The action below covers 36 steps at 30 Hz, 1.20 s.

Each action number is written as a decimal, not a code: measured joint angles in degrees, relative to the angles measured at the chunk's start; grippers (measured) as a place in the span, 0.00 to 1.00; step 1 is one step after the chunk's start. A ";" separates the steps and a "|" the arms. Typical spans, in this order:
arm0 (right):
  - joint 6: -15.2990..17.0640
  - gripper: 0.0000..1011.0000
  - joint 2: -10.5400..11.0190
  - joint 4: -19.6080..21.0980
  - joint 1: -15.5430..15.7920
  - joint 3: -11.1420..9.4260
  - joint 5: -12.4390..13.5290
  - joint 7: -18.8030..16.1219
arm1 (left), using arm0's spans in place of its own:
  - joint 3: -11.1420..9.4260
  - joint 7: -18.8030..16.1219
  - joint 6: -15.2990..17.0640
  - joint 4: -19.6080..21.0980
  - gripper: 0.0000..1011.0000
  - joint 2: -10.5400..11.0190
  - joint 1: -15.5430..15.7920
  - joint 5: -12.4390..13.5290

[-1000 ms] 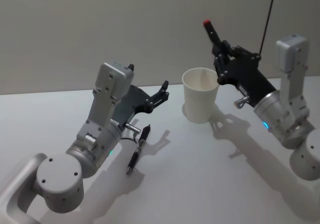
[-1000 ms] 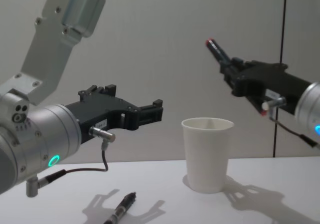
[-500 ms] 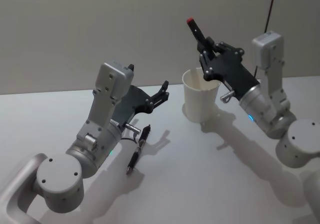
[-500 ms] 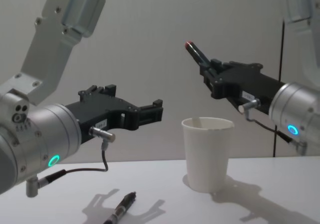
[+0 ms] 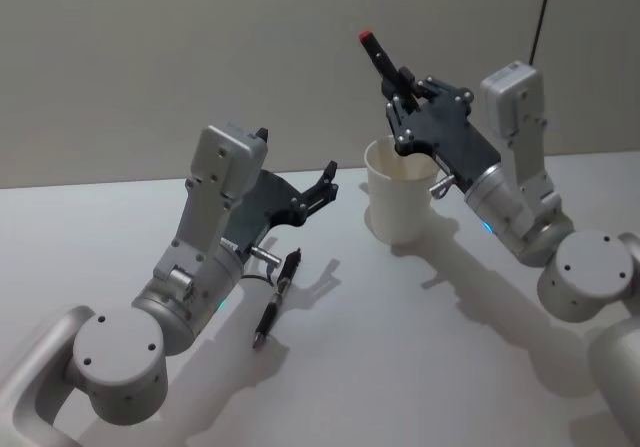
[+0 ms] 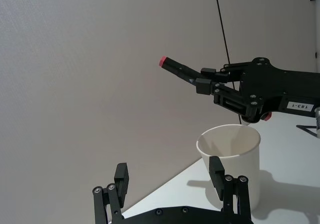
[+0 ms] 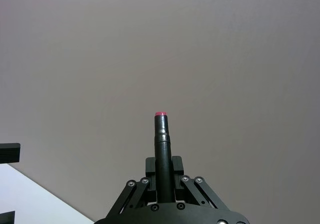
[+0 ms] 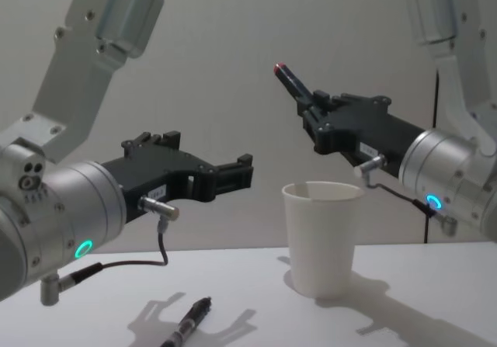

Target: Place the pen into the pen holder.

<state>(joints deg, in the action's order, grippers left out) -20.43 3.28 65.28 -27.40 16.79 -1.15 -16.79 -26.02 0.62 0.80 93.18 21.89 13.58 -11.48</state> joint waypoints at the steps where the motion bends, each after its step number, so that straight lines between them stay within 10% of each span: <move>1: -0.25 0.18 -0.08 -0.45 -0.19 0.02 -0.07 -0.01 | 0.00 0.00 0.00 0.00 0.99 0.00 0.00 0.00; 36: -12.55 0.18 -3.44 -18.40 -8.17 0.97 -1.14 -0.89 | 0.00 0.00 0.00 0.00 0.99 0.00 0.00 0.00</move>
<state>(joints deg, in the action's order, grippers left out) -32.97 -0.16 46.88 -35.57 17.77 -2.29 -17.68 -26.02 0.63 0.80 93.18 21.89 13.59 -11.48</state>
